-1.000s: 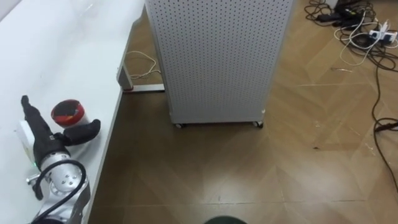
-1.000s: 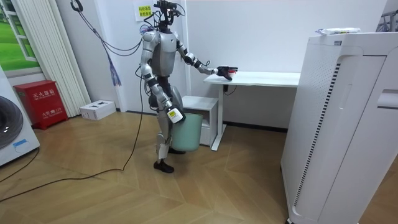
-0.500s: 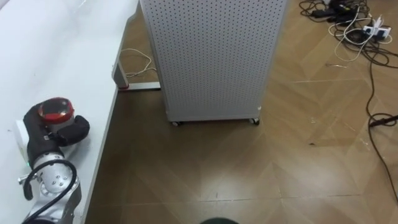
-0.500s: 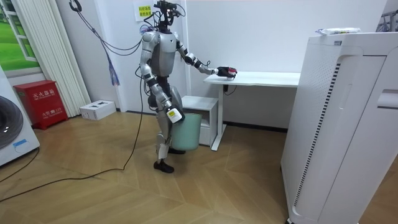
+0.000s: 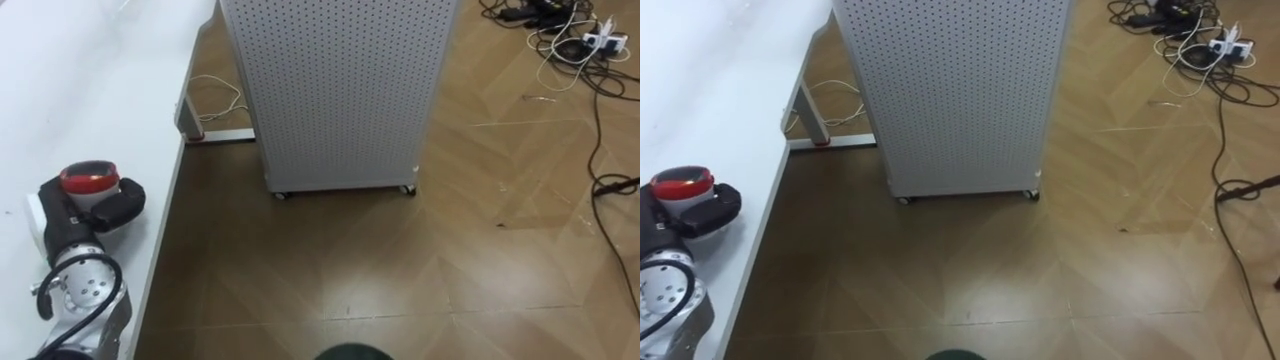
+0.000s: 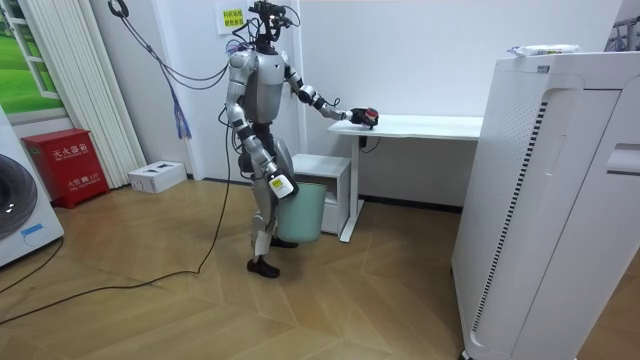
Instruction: Pick garbage
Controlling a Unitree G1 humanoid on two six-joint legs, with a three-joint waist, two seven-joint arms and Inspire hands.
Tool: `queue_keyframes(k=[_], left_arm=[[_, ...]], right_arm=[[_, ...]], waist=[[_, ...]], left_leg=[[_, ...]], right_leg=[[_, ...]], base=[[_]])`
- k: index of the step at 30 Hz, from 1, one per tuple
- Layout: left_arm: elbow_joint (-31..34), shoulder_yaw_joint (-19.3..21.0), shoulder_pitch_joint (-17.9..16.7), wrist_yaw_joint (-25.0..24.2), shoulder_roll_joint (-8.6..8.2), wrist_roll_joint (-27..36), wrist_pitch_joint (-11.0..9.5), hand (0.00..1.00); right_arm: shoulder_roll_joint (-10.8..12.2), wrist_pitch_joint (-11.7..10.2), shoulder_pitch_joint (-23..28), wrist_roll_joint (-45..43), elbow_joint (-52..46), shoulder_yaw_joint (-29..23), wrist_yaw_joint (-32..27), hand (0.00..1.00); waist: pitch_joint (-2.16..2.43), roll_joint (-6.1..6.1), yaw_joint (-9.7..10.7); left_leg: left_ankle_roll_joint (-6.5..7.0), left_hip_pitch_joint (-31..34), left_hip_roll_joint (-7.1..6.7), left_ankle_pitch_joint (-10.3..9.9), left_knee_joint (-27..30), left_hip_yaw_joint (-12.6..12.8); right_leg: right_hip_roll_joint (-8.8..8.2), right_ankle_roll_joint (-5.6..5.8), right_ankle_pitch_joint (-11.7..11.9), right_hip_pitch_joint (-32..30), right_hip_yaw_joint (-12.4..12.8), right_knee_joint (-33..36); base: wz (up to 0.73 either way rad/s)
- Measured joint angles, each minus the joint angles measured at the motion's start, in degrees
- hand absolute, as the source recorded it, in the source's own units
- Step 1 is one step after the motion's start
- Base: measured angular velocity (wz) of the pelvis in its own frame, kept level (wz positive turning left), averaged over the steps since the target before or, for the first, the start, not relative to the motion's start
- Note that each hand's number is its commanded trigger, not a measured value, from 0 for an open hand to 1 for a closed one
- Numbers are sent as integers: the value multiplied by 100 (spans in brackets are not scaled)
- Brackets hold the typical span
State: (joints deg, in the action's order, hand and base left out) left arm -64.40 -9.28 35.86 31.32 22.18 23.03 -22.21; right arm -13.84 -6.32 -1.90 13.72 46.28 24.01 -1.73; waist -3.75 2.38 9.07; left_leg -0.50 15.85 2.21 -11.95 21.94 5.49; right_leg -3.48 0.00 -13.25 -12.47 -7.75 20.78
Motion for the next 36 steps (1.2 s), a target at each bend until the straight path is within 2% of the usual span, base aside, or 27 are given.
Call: queue_keyframes(k=[6, 10, 15, 17, 18, 20, 23, 26, 28, 30, 32, 36], left_arm=[[2, -57, 0, -63, -7, -1, 0, 100], [91, -109, -7, -73, -161, -9, 10, 100], [699, -468, -193, -82, -553, -141, 13, 100], [1129, -783, -372, -175, -876, -295, 13, 100], [1262, -841, -442, -228, -956, -393, 13, 100], [1501, -1223, -516, -401, -1232, -760, 15, 100], [1824, -1412, -607, -547, -1456, -841, 13, 100], [1854, -1515, -663, -691, -1661, -1019, 12, 100], [1853, -1587, -716, -796, -1757, -1017, 12, 100], [1853, -1623, -750, -886, -1846, -1017, 12, 100], [1854, -1675, -851, -1004, -1950, -1016, 12, 100], [1866, -1911, -876, -1102, -2068, -1016, 13, 100]], right_arm=[[-2, 0, -39, 26, 2, -25, -101, 100], [-7, 0, -63, 126, 1, -59, -139, 100], [4, 0, -316, 154, 5, -59, -210, 100], [16, -3, -569, 172, -2, -67, -264, 100], [23, -6, -627, 166, -29, -68, -277, 100], [57, -18, -681, 169, -311, -71, -433, 100], [156, -82, -727, 230, -611, -70, -535, 100], [208, -133, -753, 225, -693, -62, -569, 100], [237, -135, -793, 226, -694, -65, -567, 100], [250, -135, -873, 197, -716, -67, -565, 100], [252, -135, -891, 106, -812, -65, -610, 100], [284, -134, -905, 100, -832, -56, -659, 100]], waist=[[1, 0, 12], [1, 0, -5], [3, -3, -28], [4, -5, -26], [5, -6, -15], [15, -24, -33], [29, -49, -44], [37, -91, -142], [66, -154, -155], [72, -225, -156], [106, -285, -177], [118, -305, -172]], left_leg=[[1, -18, 0, 1, -4, -2], [2, -65, -1, 1, -8, -1], [33, -149, -25, 20, -37, 3], [55, -195, -52, 34, -82, 16], [61, -196, -54, 38, -96, 24], [66, -193, -57, 41, -105, 57], [66, -210, -47, 41, -106, 150], [65, -333, -41, 41, -154, 230], [65, -369, -37, 41, -183, 250], [65, -362, -34, 40, -168, 268], [65, -368, -16, 40, -131, 349], [65, -368, 8, 40, -87, 364]], right_leg=[[0, 0, 0, 21, -10, -1], [-5, 0, 0, 73, -28, -6], [-26, 2, 0, 143, -23, -3], [-41, 19, 9, 153, -16, -1], [-45, 24, 12, 144, -13, -1], [-55, 27, 14, 104, 8, 34], [-49, 27, 14, 22, 127, 110], [-53, 28, 14, 17, 220, 191], [-47, 28, 14, 16, 253, 206], [-42, 28, 14, 8, 282, 205], [-40, 37, 21, 14, 318, 208], [-27, 37, 47, 35, 311, 208]], base=[[0], [1], [2], [-7], [-7], [-8], [-21], [-25], [-12], [-7], [-8], [-1]])
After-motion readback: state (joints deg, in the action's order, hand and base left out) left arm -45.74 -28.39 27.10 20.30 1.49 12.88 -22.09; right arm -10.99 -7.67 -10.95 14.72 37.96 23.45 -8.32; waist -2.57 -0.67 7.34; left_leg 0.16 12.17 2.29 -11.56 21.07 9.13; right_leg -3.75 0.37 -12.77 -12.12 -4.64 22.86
